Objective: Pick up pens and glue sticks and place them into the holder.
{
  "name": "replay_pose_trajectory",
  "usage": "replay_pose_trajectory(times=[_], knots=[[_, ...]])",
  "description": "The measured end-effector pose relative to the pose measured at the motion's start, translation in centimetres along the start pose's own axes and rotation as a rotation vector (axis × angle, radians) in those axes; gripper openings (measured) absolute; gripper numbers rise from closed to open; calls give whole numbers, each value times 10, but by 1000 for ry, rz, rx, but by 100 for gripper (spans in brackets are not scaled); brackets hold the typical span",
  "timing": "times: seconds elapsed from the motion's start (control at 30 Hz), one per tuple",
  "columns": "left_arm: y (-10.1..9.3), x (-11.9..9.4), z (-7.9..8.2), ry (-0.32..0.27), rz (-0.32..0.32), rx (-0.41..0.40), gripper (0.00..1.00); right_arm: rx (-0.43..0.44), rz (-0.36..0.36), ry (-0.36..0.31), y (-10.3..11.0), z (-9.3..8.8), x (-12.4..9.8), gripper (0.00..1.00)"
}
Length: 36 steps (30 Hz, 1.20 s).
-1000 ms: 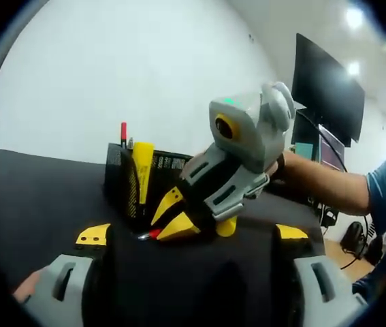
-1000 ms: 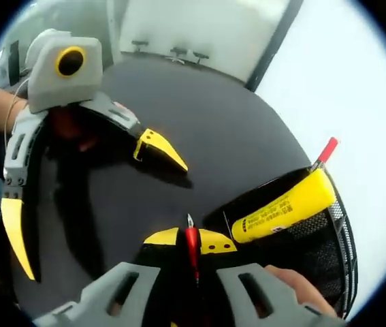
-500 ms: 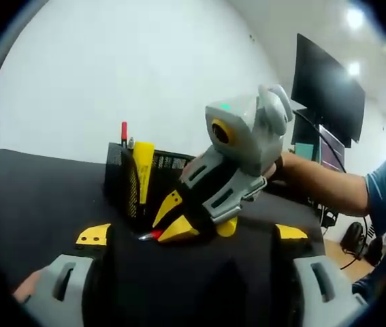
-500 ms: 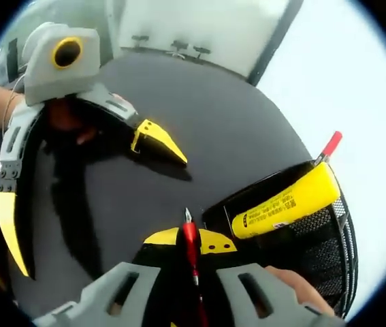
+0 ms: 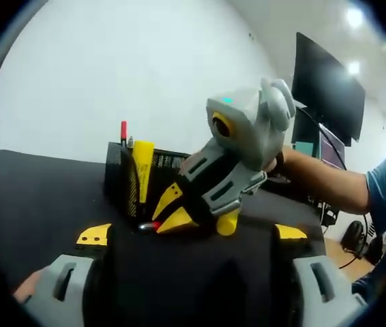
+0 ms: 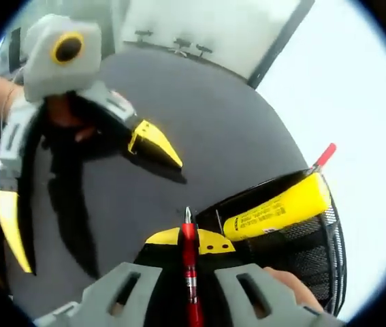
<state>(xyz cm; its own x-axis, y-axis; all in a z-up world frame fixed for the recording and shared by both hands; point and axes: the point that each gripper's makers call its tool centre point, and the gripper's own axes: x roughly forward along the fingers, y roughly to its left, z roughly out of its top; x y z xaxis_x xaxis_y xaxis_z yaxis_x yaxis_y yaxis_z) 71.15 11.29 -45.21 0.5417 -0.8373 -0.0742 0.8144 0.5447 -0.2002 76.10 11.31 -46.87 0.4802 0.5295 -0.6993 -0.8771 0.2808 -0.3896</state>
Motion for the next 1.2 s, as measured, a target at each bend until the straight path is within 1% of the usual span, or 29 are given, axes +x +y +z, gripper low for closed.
replay_pose_trajectory(times=[0.2,0.3,0.4,0.6,0.67,0.8,0.97,1.2], knots=[[0,0,1,-4,2,-3,94,11,-45,-107,-5,19,-36,4],[0,0,1,-5,-2,-3,94,9,-72,-124,-9,21,-49,4],[0,0,1,-5,0,-3,94,6,-101,-124,-14,19,-60,4],[0,-1,1,-6,2,-5,94,33,-138,-150,-23,20,-81,4],[0,-1,1,-7,1,-5,94,57,-145,-170,-26,22,-88,4],[0,-1,1,-6,1,-9,93,117,-140,-232,-31,30,-102,4],[1,-1,1,-5,5,-10,93,197,-110,-335,-34,45,-117,4],[2,-1,2,-11,9,-14,93,279,-104,-447,-49,59,-135,4]])
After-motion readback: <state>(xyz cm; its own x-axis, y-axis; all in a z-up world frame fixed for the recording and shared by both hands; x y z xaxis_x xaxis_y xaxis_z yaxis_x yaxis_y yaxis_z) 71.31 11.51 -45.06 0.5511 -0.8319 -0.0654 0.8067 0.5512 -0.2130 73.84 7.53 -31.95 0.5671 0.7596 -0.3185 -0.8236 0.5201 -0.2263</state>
